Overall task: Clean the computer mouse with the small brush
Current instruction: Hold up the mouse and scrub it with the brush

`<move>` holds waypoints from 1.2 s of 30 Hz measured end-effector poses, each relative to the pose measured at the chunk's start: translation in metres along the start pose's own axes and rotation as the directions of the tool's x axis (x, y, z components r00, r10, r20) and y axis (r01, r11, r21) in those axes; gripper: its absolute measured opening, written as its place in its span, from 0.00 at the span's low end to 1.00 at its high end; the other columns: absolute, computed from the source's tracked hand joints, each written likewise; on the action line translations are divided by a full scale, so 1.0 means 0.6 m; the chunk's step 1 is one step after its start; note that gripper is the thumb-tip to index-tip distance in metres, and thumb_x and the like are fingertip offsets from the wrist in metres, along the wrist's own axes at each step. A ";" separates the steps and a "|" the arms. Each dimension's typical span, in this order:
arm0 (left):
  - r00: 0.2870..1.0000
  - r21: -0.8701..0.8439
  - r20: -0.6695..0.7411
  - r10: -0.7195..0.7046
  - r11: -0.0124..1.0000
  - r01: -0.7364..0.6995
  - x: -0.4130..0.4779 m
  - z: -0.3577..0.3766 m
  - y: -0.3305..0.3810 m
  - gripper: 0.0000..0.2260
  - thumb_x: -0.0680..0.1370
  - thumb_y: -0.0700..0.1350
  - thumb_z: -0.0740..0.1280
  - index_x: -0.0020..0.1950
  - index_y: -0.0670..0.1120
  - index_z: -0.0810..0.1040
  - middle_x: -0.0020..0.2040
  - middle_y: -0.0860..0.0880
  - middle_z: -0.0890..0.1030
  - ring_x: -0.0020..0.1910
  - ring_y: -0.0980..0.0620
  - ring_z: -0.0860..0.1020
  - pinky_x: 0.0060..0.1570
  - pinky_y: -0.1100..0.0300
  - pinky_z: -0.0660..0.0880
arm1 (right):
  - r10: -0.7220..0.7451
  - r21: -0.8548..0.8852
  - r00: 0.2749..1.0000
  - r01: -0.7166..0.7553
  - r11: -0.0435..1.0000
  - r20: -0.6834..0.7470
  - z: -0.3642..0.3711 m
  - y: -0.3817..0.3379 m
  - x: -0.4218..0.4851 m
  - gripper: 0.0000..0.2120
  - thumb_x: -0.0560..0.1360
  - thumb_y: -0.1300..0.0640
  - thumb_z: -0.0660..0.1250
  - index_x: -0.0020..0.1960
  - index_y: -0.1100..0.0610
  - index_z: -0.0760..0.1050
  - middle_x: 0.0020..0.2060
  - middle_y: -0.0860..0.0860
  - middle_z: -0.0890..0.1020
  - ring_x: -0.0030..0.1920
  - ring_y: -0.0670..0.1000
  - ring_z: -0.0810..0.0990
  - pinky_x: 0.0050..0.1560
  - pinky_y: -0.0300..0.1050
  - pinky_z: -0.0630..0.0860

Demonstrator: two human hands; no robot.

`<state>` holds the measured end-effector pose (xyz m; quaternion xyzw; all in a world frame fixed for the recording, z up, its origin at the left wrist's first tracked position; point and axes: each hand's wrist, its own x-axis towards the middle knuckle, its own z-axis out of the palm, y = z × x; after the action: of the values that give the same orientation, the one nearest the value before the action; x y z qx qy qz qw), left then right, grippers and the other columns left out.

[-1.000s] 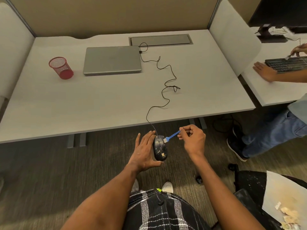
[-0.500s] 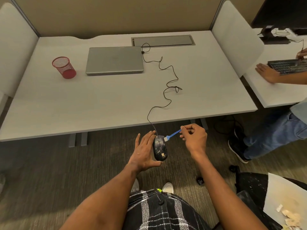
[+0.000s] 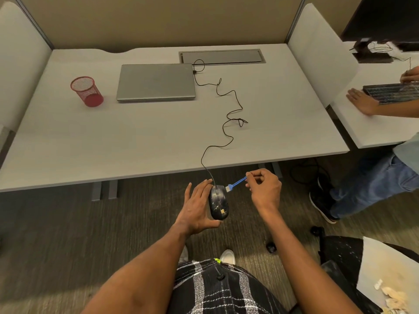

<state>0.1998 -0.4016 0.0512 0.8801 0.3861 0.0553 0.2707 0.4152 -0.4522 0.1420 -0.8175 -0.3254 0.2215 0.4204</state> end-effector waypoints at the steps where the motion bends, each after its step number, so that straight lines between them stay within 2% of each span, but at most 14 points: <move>1: 1.000 0.001 0.000 0.002 1.000 -0.002 0.000 0.000 0.000 0.56 0.67 0.75 0.71 0.84 0.47 0.53 0.85 0.50 0.54 0.85 0.52 0.48 0.82 0.40 0.35 | -0.010 0.006 1.000 0.010 1.000 0.006 0.000 0.000 -0.001 0.06 0.78 0.55 0.73 0.48 0.45 0.78 0.38 0.43 0.84 0.39 0.39 0.84 0.33 0.25 0.76; 4: 1.000 0.002 -0.007 0.006 1.000 -0.006 -0.002 0.000 -0.001 0.56 0.67 0.75 0.72 0.84 0.47 0.53 0.85 0.50 0.54 0.85 0.51 0.49 0.82 0.40 0.35 | -0.024 -0.012 0.999 0.024 1.000 0.024 0.001 -0.002 -0.006 0.06 0.78 0.54 0.73 0.47 0.45 0.78 0.38 0.43 0.84 0.39 0.39 0.85 0.33 0.25 0.76; 8: 1.000 -0.004 -0.013 0.013 1.000 -0.013 -0.003 0.000 0.001 0.56 0.67 0.75 0.71 0.84 0.47 0.53 0.85 0.49 0.55 0.85 0.51 0.49 0.82 0.40 0.36 | -0.016 -0.035 1.000 0.016 0.999 -0.018 -0.003 -0.004 -0.006 0.04 0.79 0.55 0.73 0.49 0.46 0.79 0.42 0.44 0.84 0.42 0.40 0.84 0.33 0.26 0.75; 12: 1.000 0.004 -0.008 0.018 1.000 -0.018 -0.003 0.000 0.000 0.57 0.67 0.76 0.70 0.85 0.47 0.52 0.85 0.49 0.54 0.85 0.51 0.47 0.82 0.39 0.36 | -0.032 -0.013 0.998 0.032 0.999 0.047 -0.003 -0.008 -0.006 0.03 0.78 0.55 0.73 0.49 0.48 0.80 0.40 0.44 0.85 0.41 0.40 0.84 0.37 0.29 0.76; 16: 1.000 -0.002 -0.019 0.017 1.000 -0.017 -0.004 -0.001 0.000 0.57 0.67 0.76 0.70 0.85 0.47 0.52 0.85 0.49 0.54 0.85 0.51 0.48 0.82 0.39 0.36 | -0.082 -0.017 0.996 0.083 0.996 0.017 -0.002 -0.012 -0.013 0.03 0.79 0.56 0.72 0.52 0.53 0.82 0.43 0.44 0.84 0.44 0.41 0.84 0.40 0.29 0.78; 20: 1.000 -0.006 -0.020 0.022 1.000 -0.022 -0.005 -0.003 0.000 0.56 0.67 0.74 0.70 0.84 0.47 0.51 0.85 0.49 0.54 0.85 0.51 0.47 0.82 0.38 0.37 | -0.128 -0.005 0.987 0.129 0.992 0.098 0.008 -0.018 -0.021 0.02 0.78 0.55 0.73 0.50 0.52 0.82 0.41 0.44 0.85 0.42 0.40 0.85 0.40 0.28 0.79; 24: 1.000 0.011 -0.009 0.019 1.000 -0.019 -0.007 -0.003 0.000 0.56 0.67 0.75 0.70 0.84 0.47 0.52 0.86 0.50 0.54 0.85 0.52 0.47 0.82 0.38 0.38 | -0.154 -0.023 0.988 0.154 0.988 0.021 0.017 -0.024 -0.029 0.03 0.79 0.55 0.72 0.52 0.53 0.82 0.42 0.44 0.84 0.44 0.41 0.84 0.44 0.35 0.81; 29: 1.000 0.008 -0.001 0.015 1.000 -0.015 -0.008 -0.004 -0.001 0.57 0.67 0.75 0.71 0.85 0.47 0.51 0.86 0.50 0.53 0.85 0.52 0.47 0.82 0.38 0.38 | -0.163 -0.035 0.984 0.166 0.985 0.070 0.021 -0.027 -0.031 0.02 0.79 0.54 0.73 0.50 0.52 0.82 0.41 0.43 0.84 0.42 0.41 0.84 0.42 0.33 0.80; 33: 1.000 0.013 0.001 0.014 1.000 -0.014 -0.010 -0.004 -0.001 0.57 0.67 0.75 0.71 0.85 0.47 0.51 0.86 0.50 0.53 0.85 0.52 0.47 0.82 0.38 0.37 | -0.193 -0.039 0.981 0.193 0.980 0.022 0.018 -0.028 -0.031 0.02 0.79 0.55 0.72 0.51 0.52 0.81 0.41 0.41 0.82 0.42 0.40 0.83 0.40 0.31 0.79; 36: 1.000 0.007 -0.004 0.010 1.000 -0.010 -0.012 -0.004 -0.002 0.57 0.67 0.75 0.71 0.85 0.47 0.51 0.86 0.50 0.53 0.85 0.52 0.47 0.82 0.38 0.38 | -0.201 0.019 0.973 0.200 0.980 0.114 0.015 -0.027 -0.028 0.02 0.78 0.55 0.73 0.49 0.50 0.81 0.39 0.42 0.84 0.43 0.37 0.84 0.40 0.26 0.78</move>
<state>0.1932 -0.4049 0.0535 0.8827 0.3825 0.0571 0.2668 0.3925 -0.4523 0.1522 -0.7647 -0.4291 0.2262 0.4242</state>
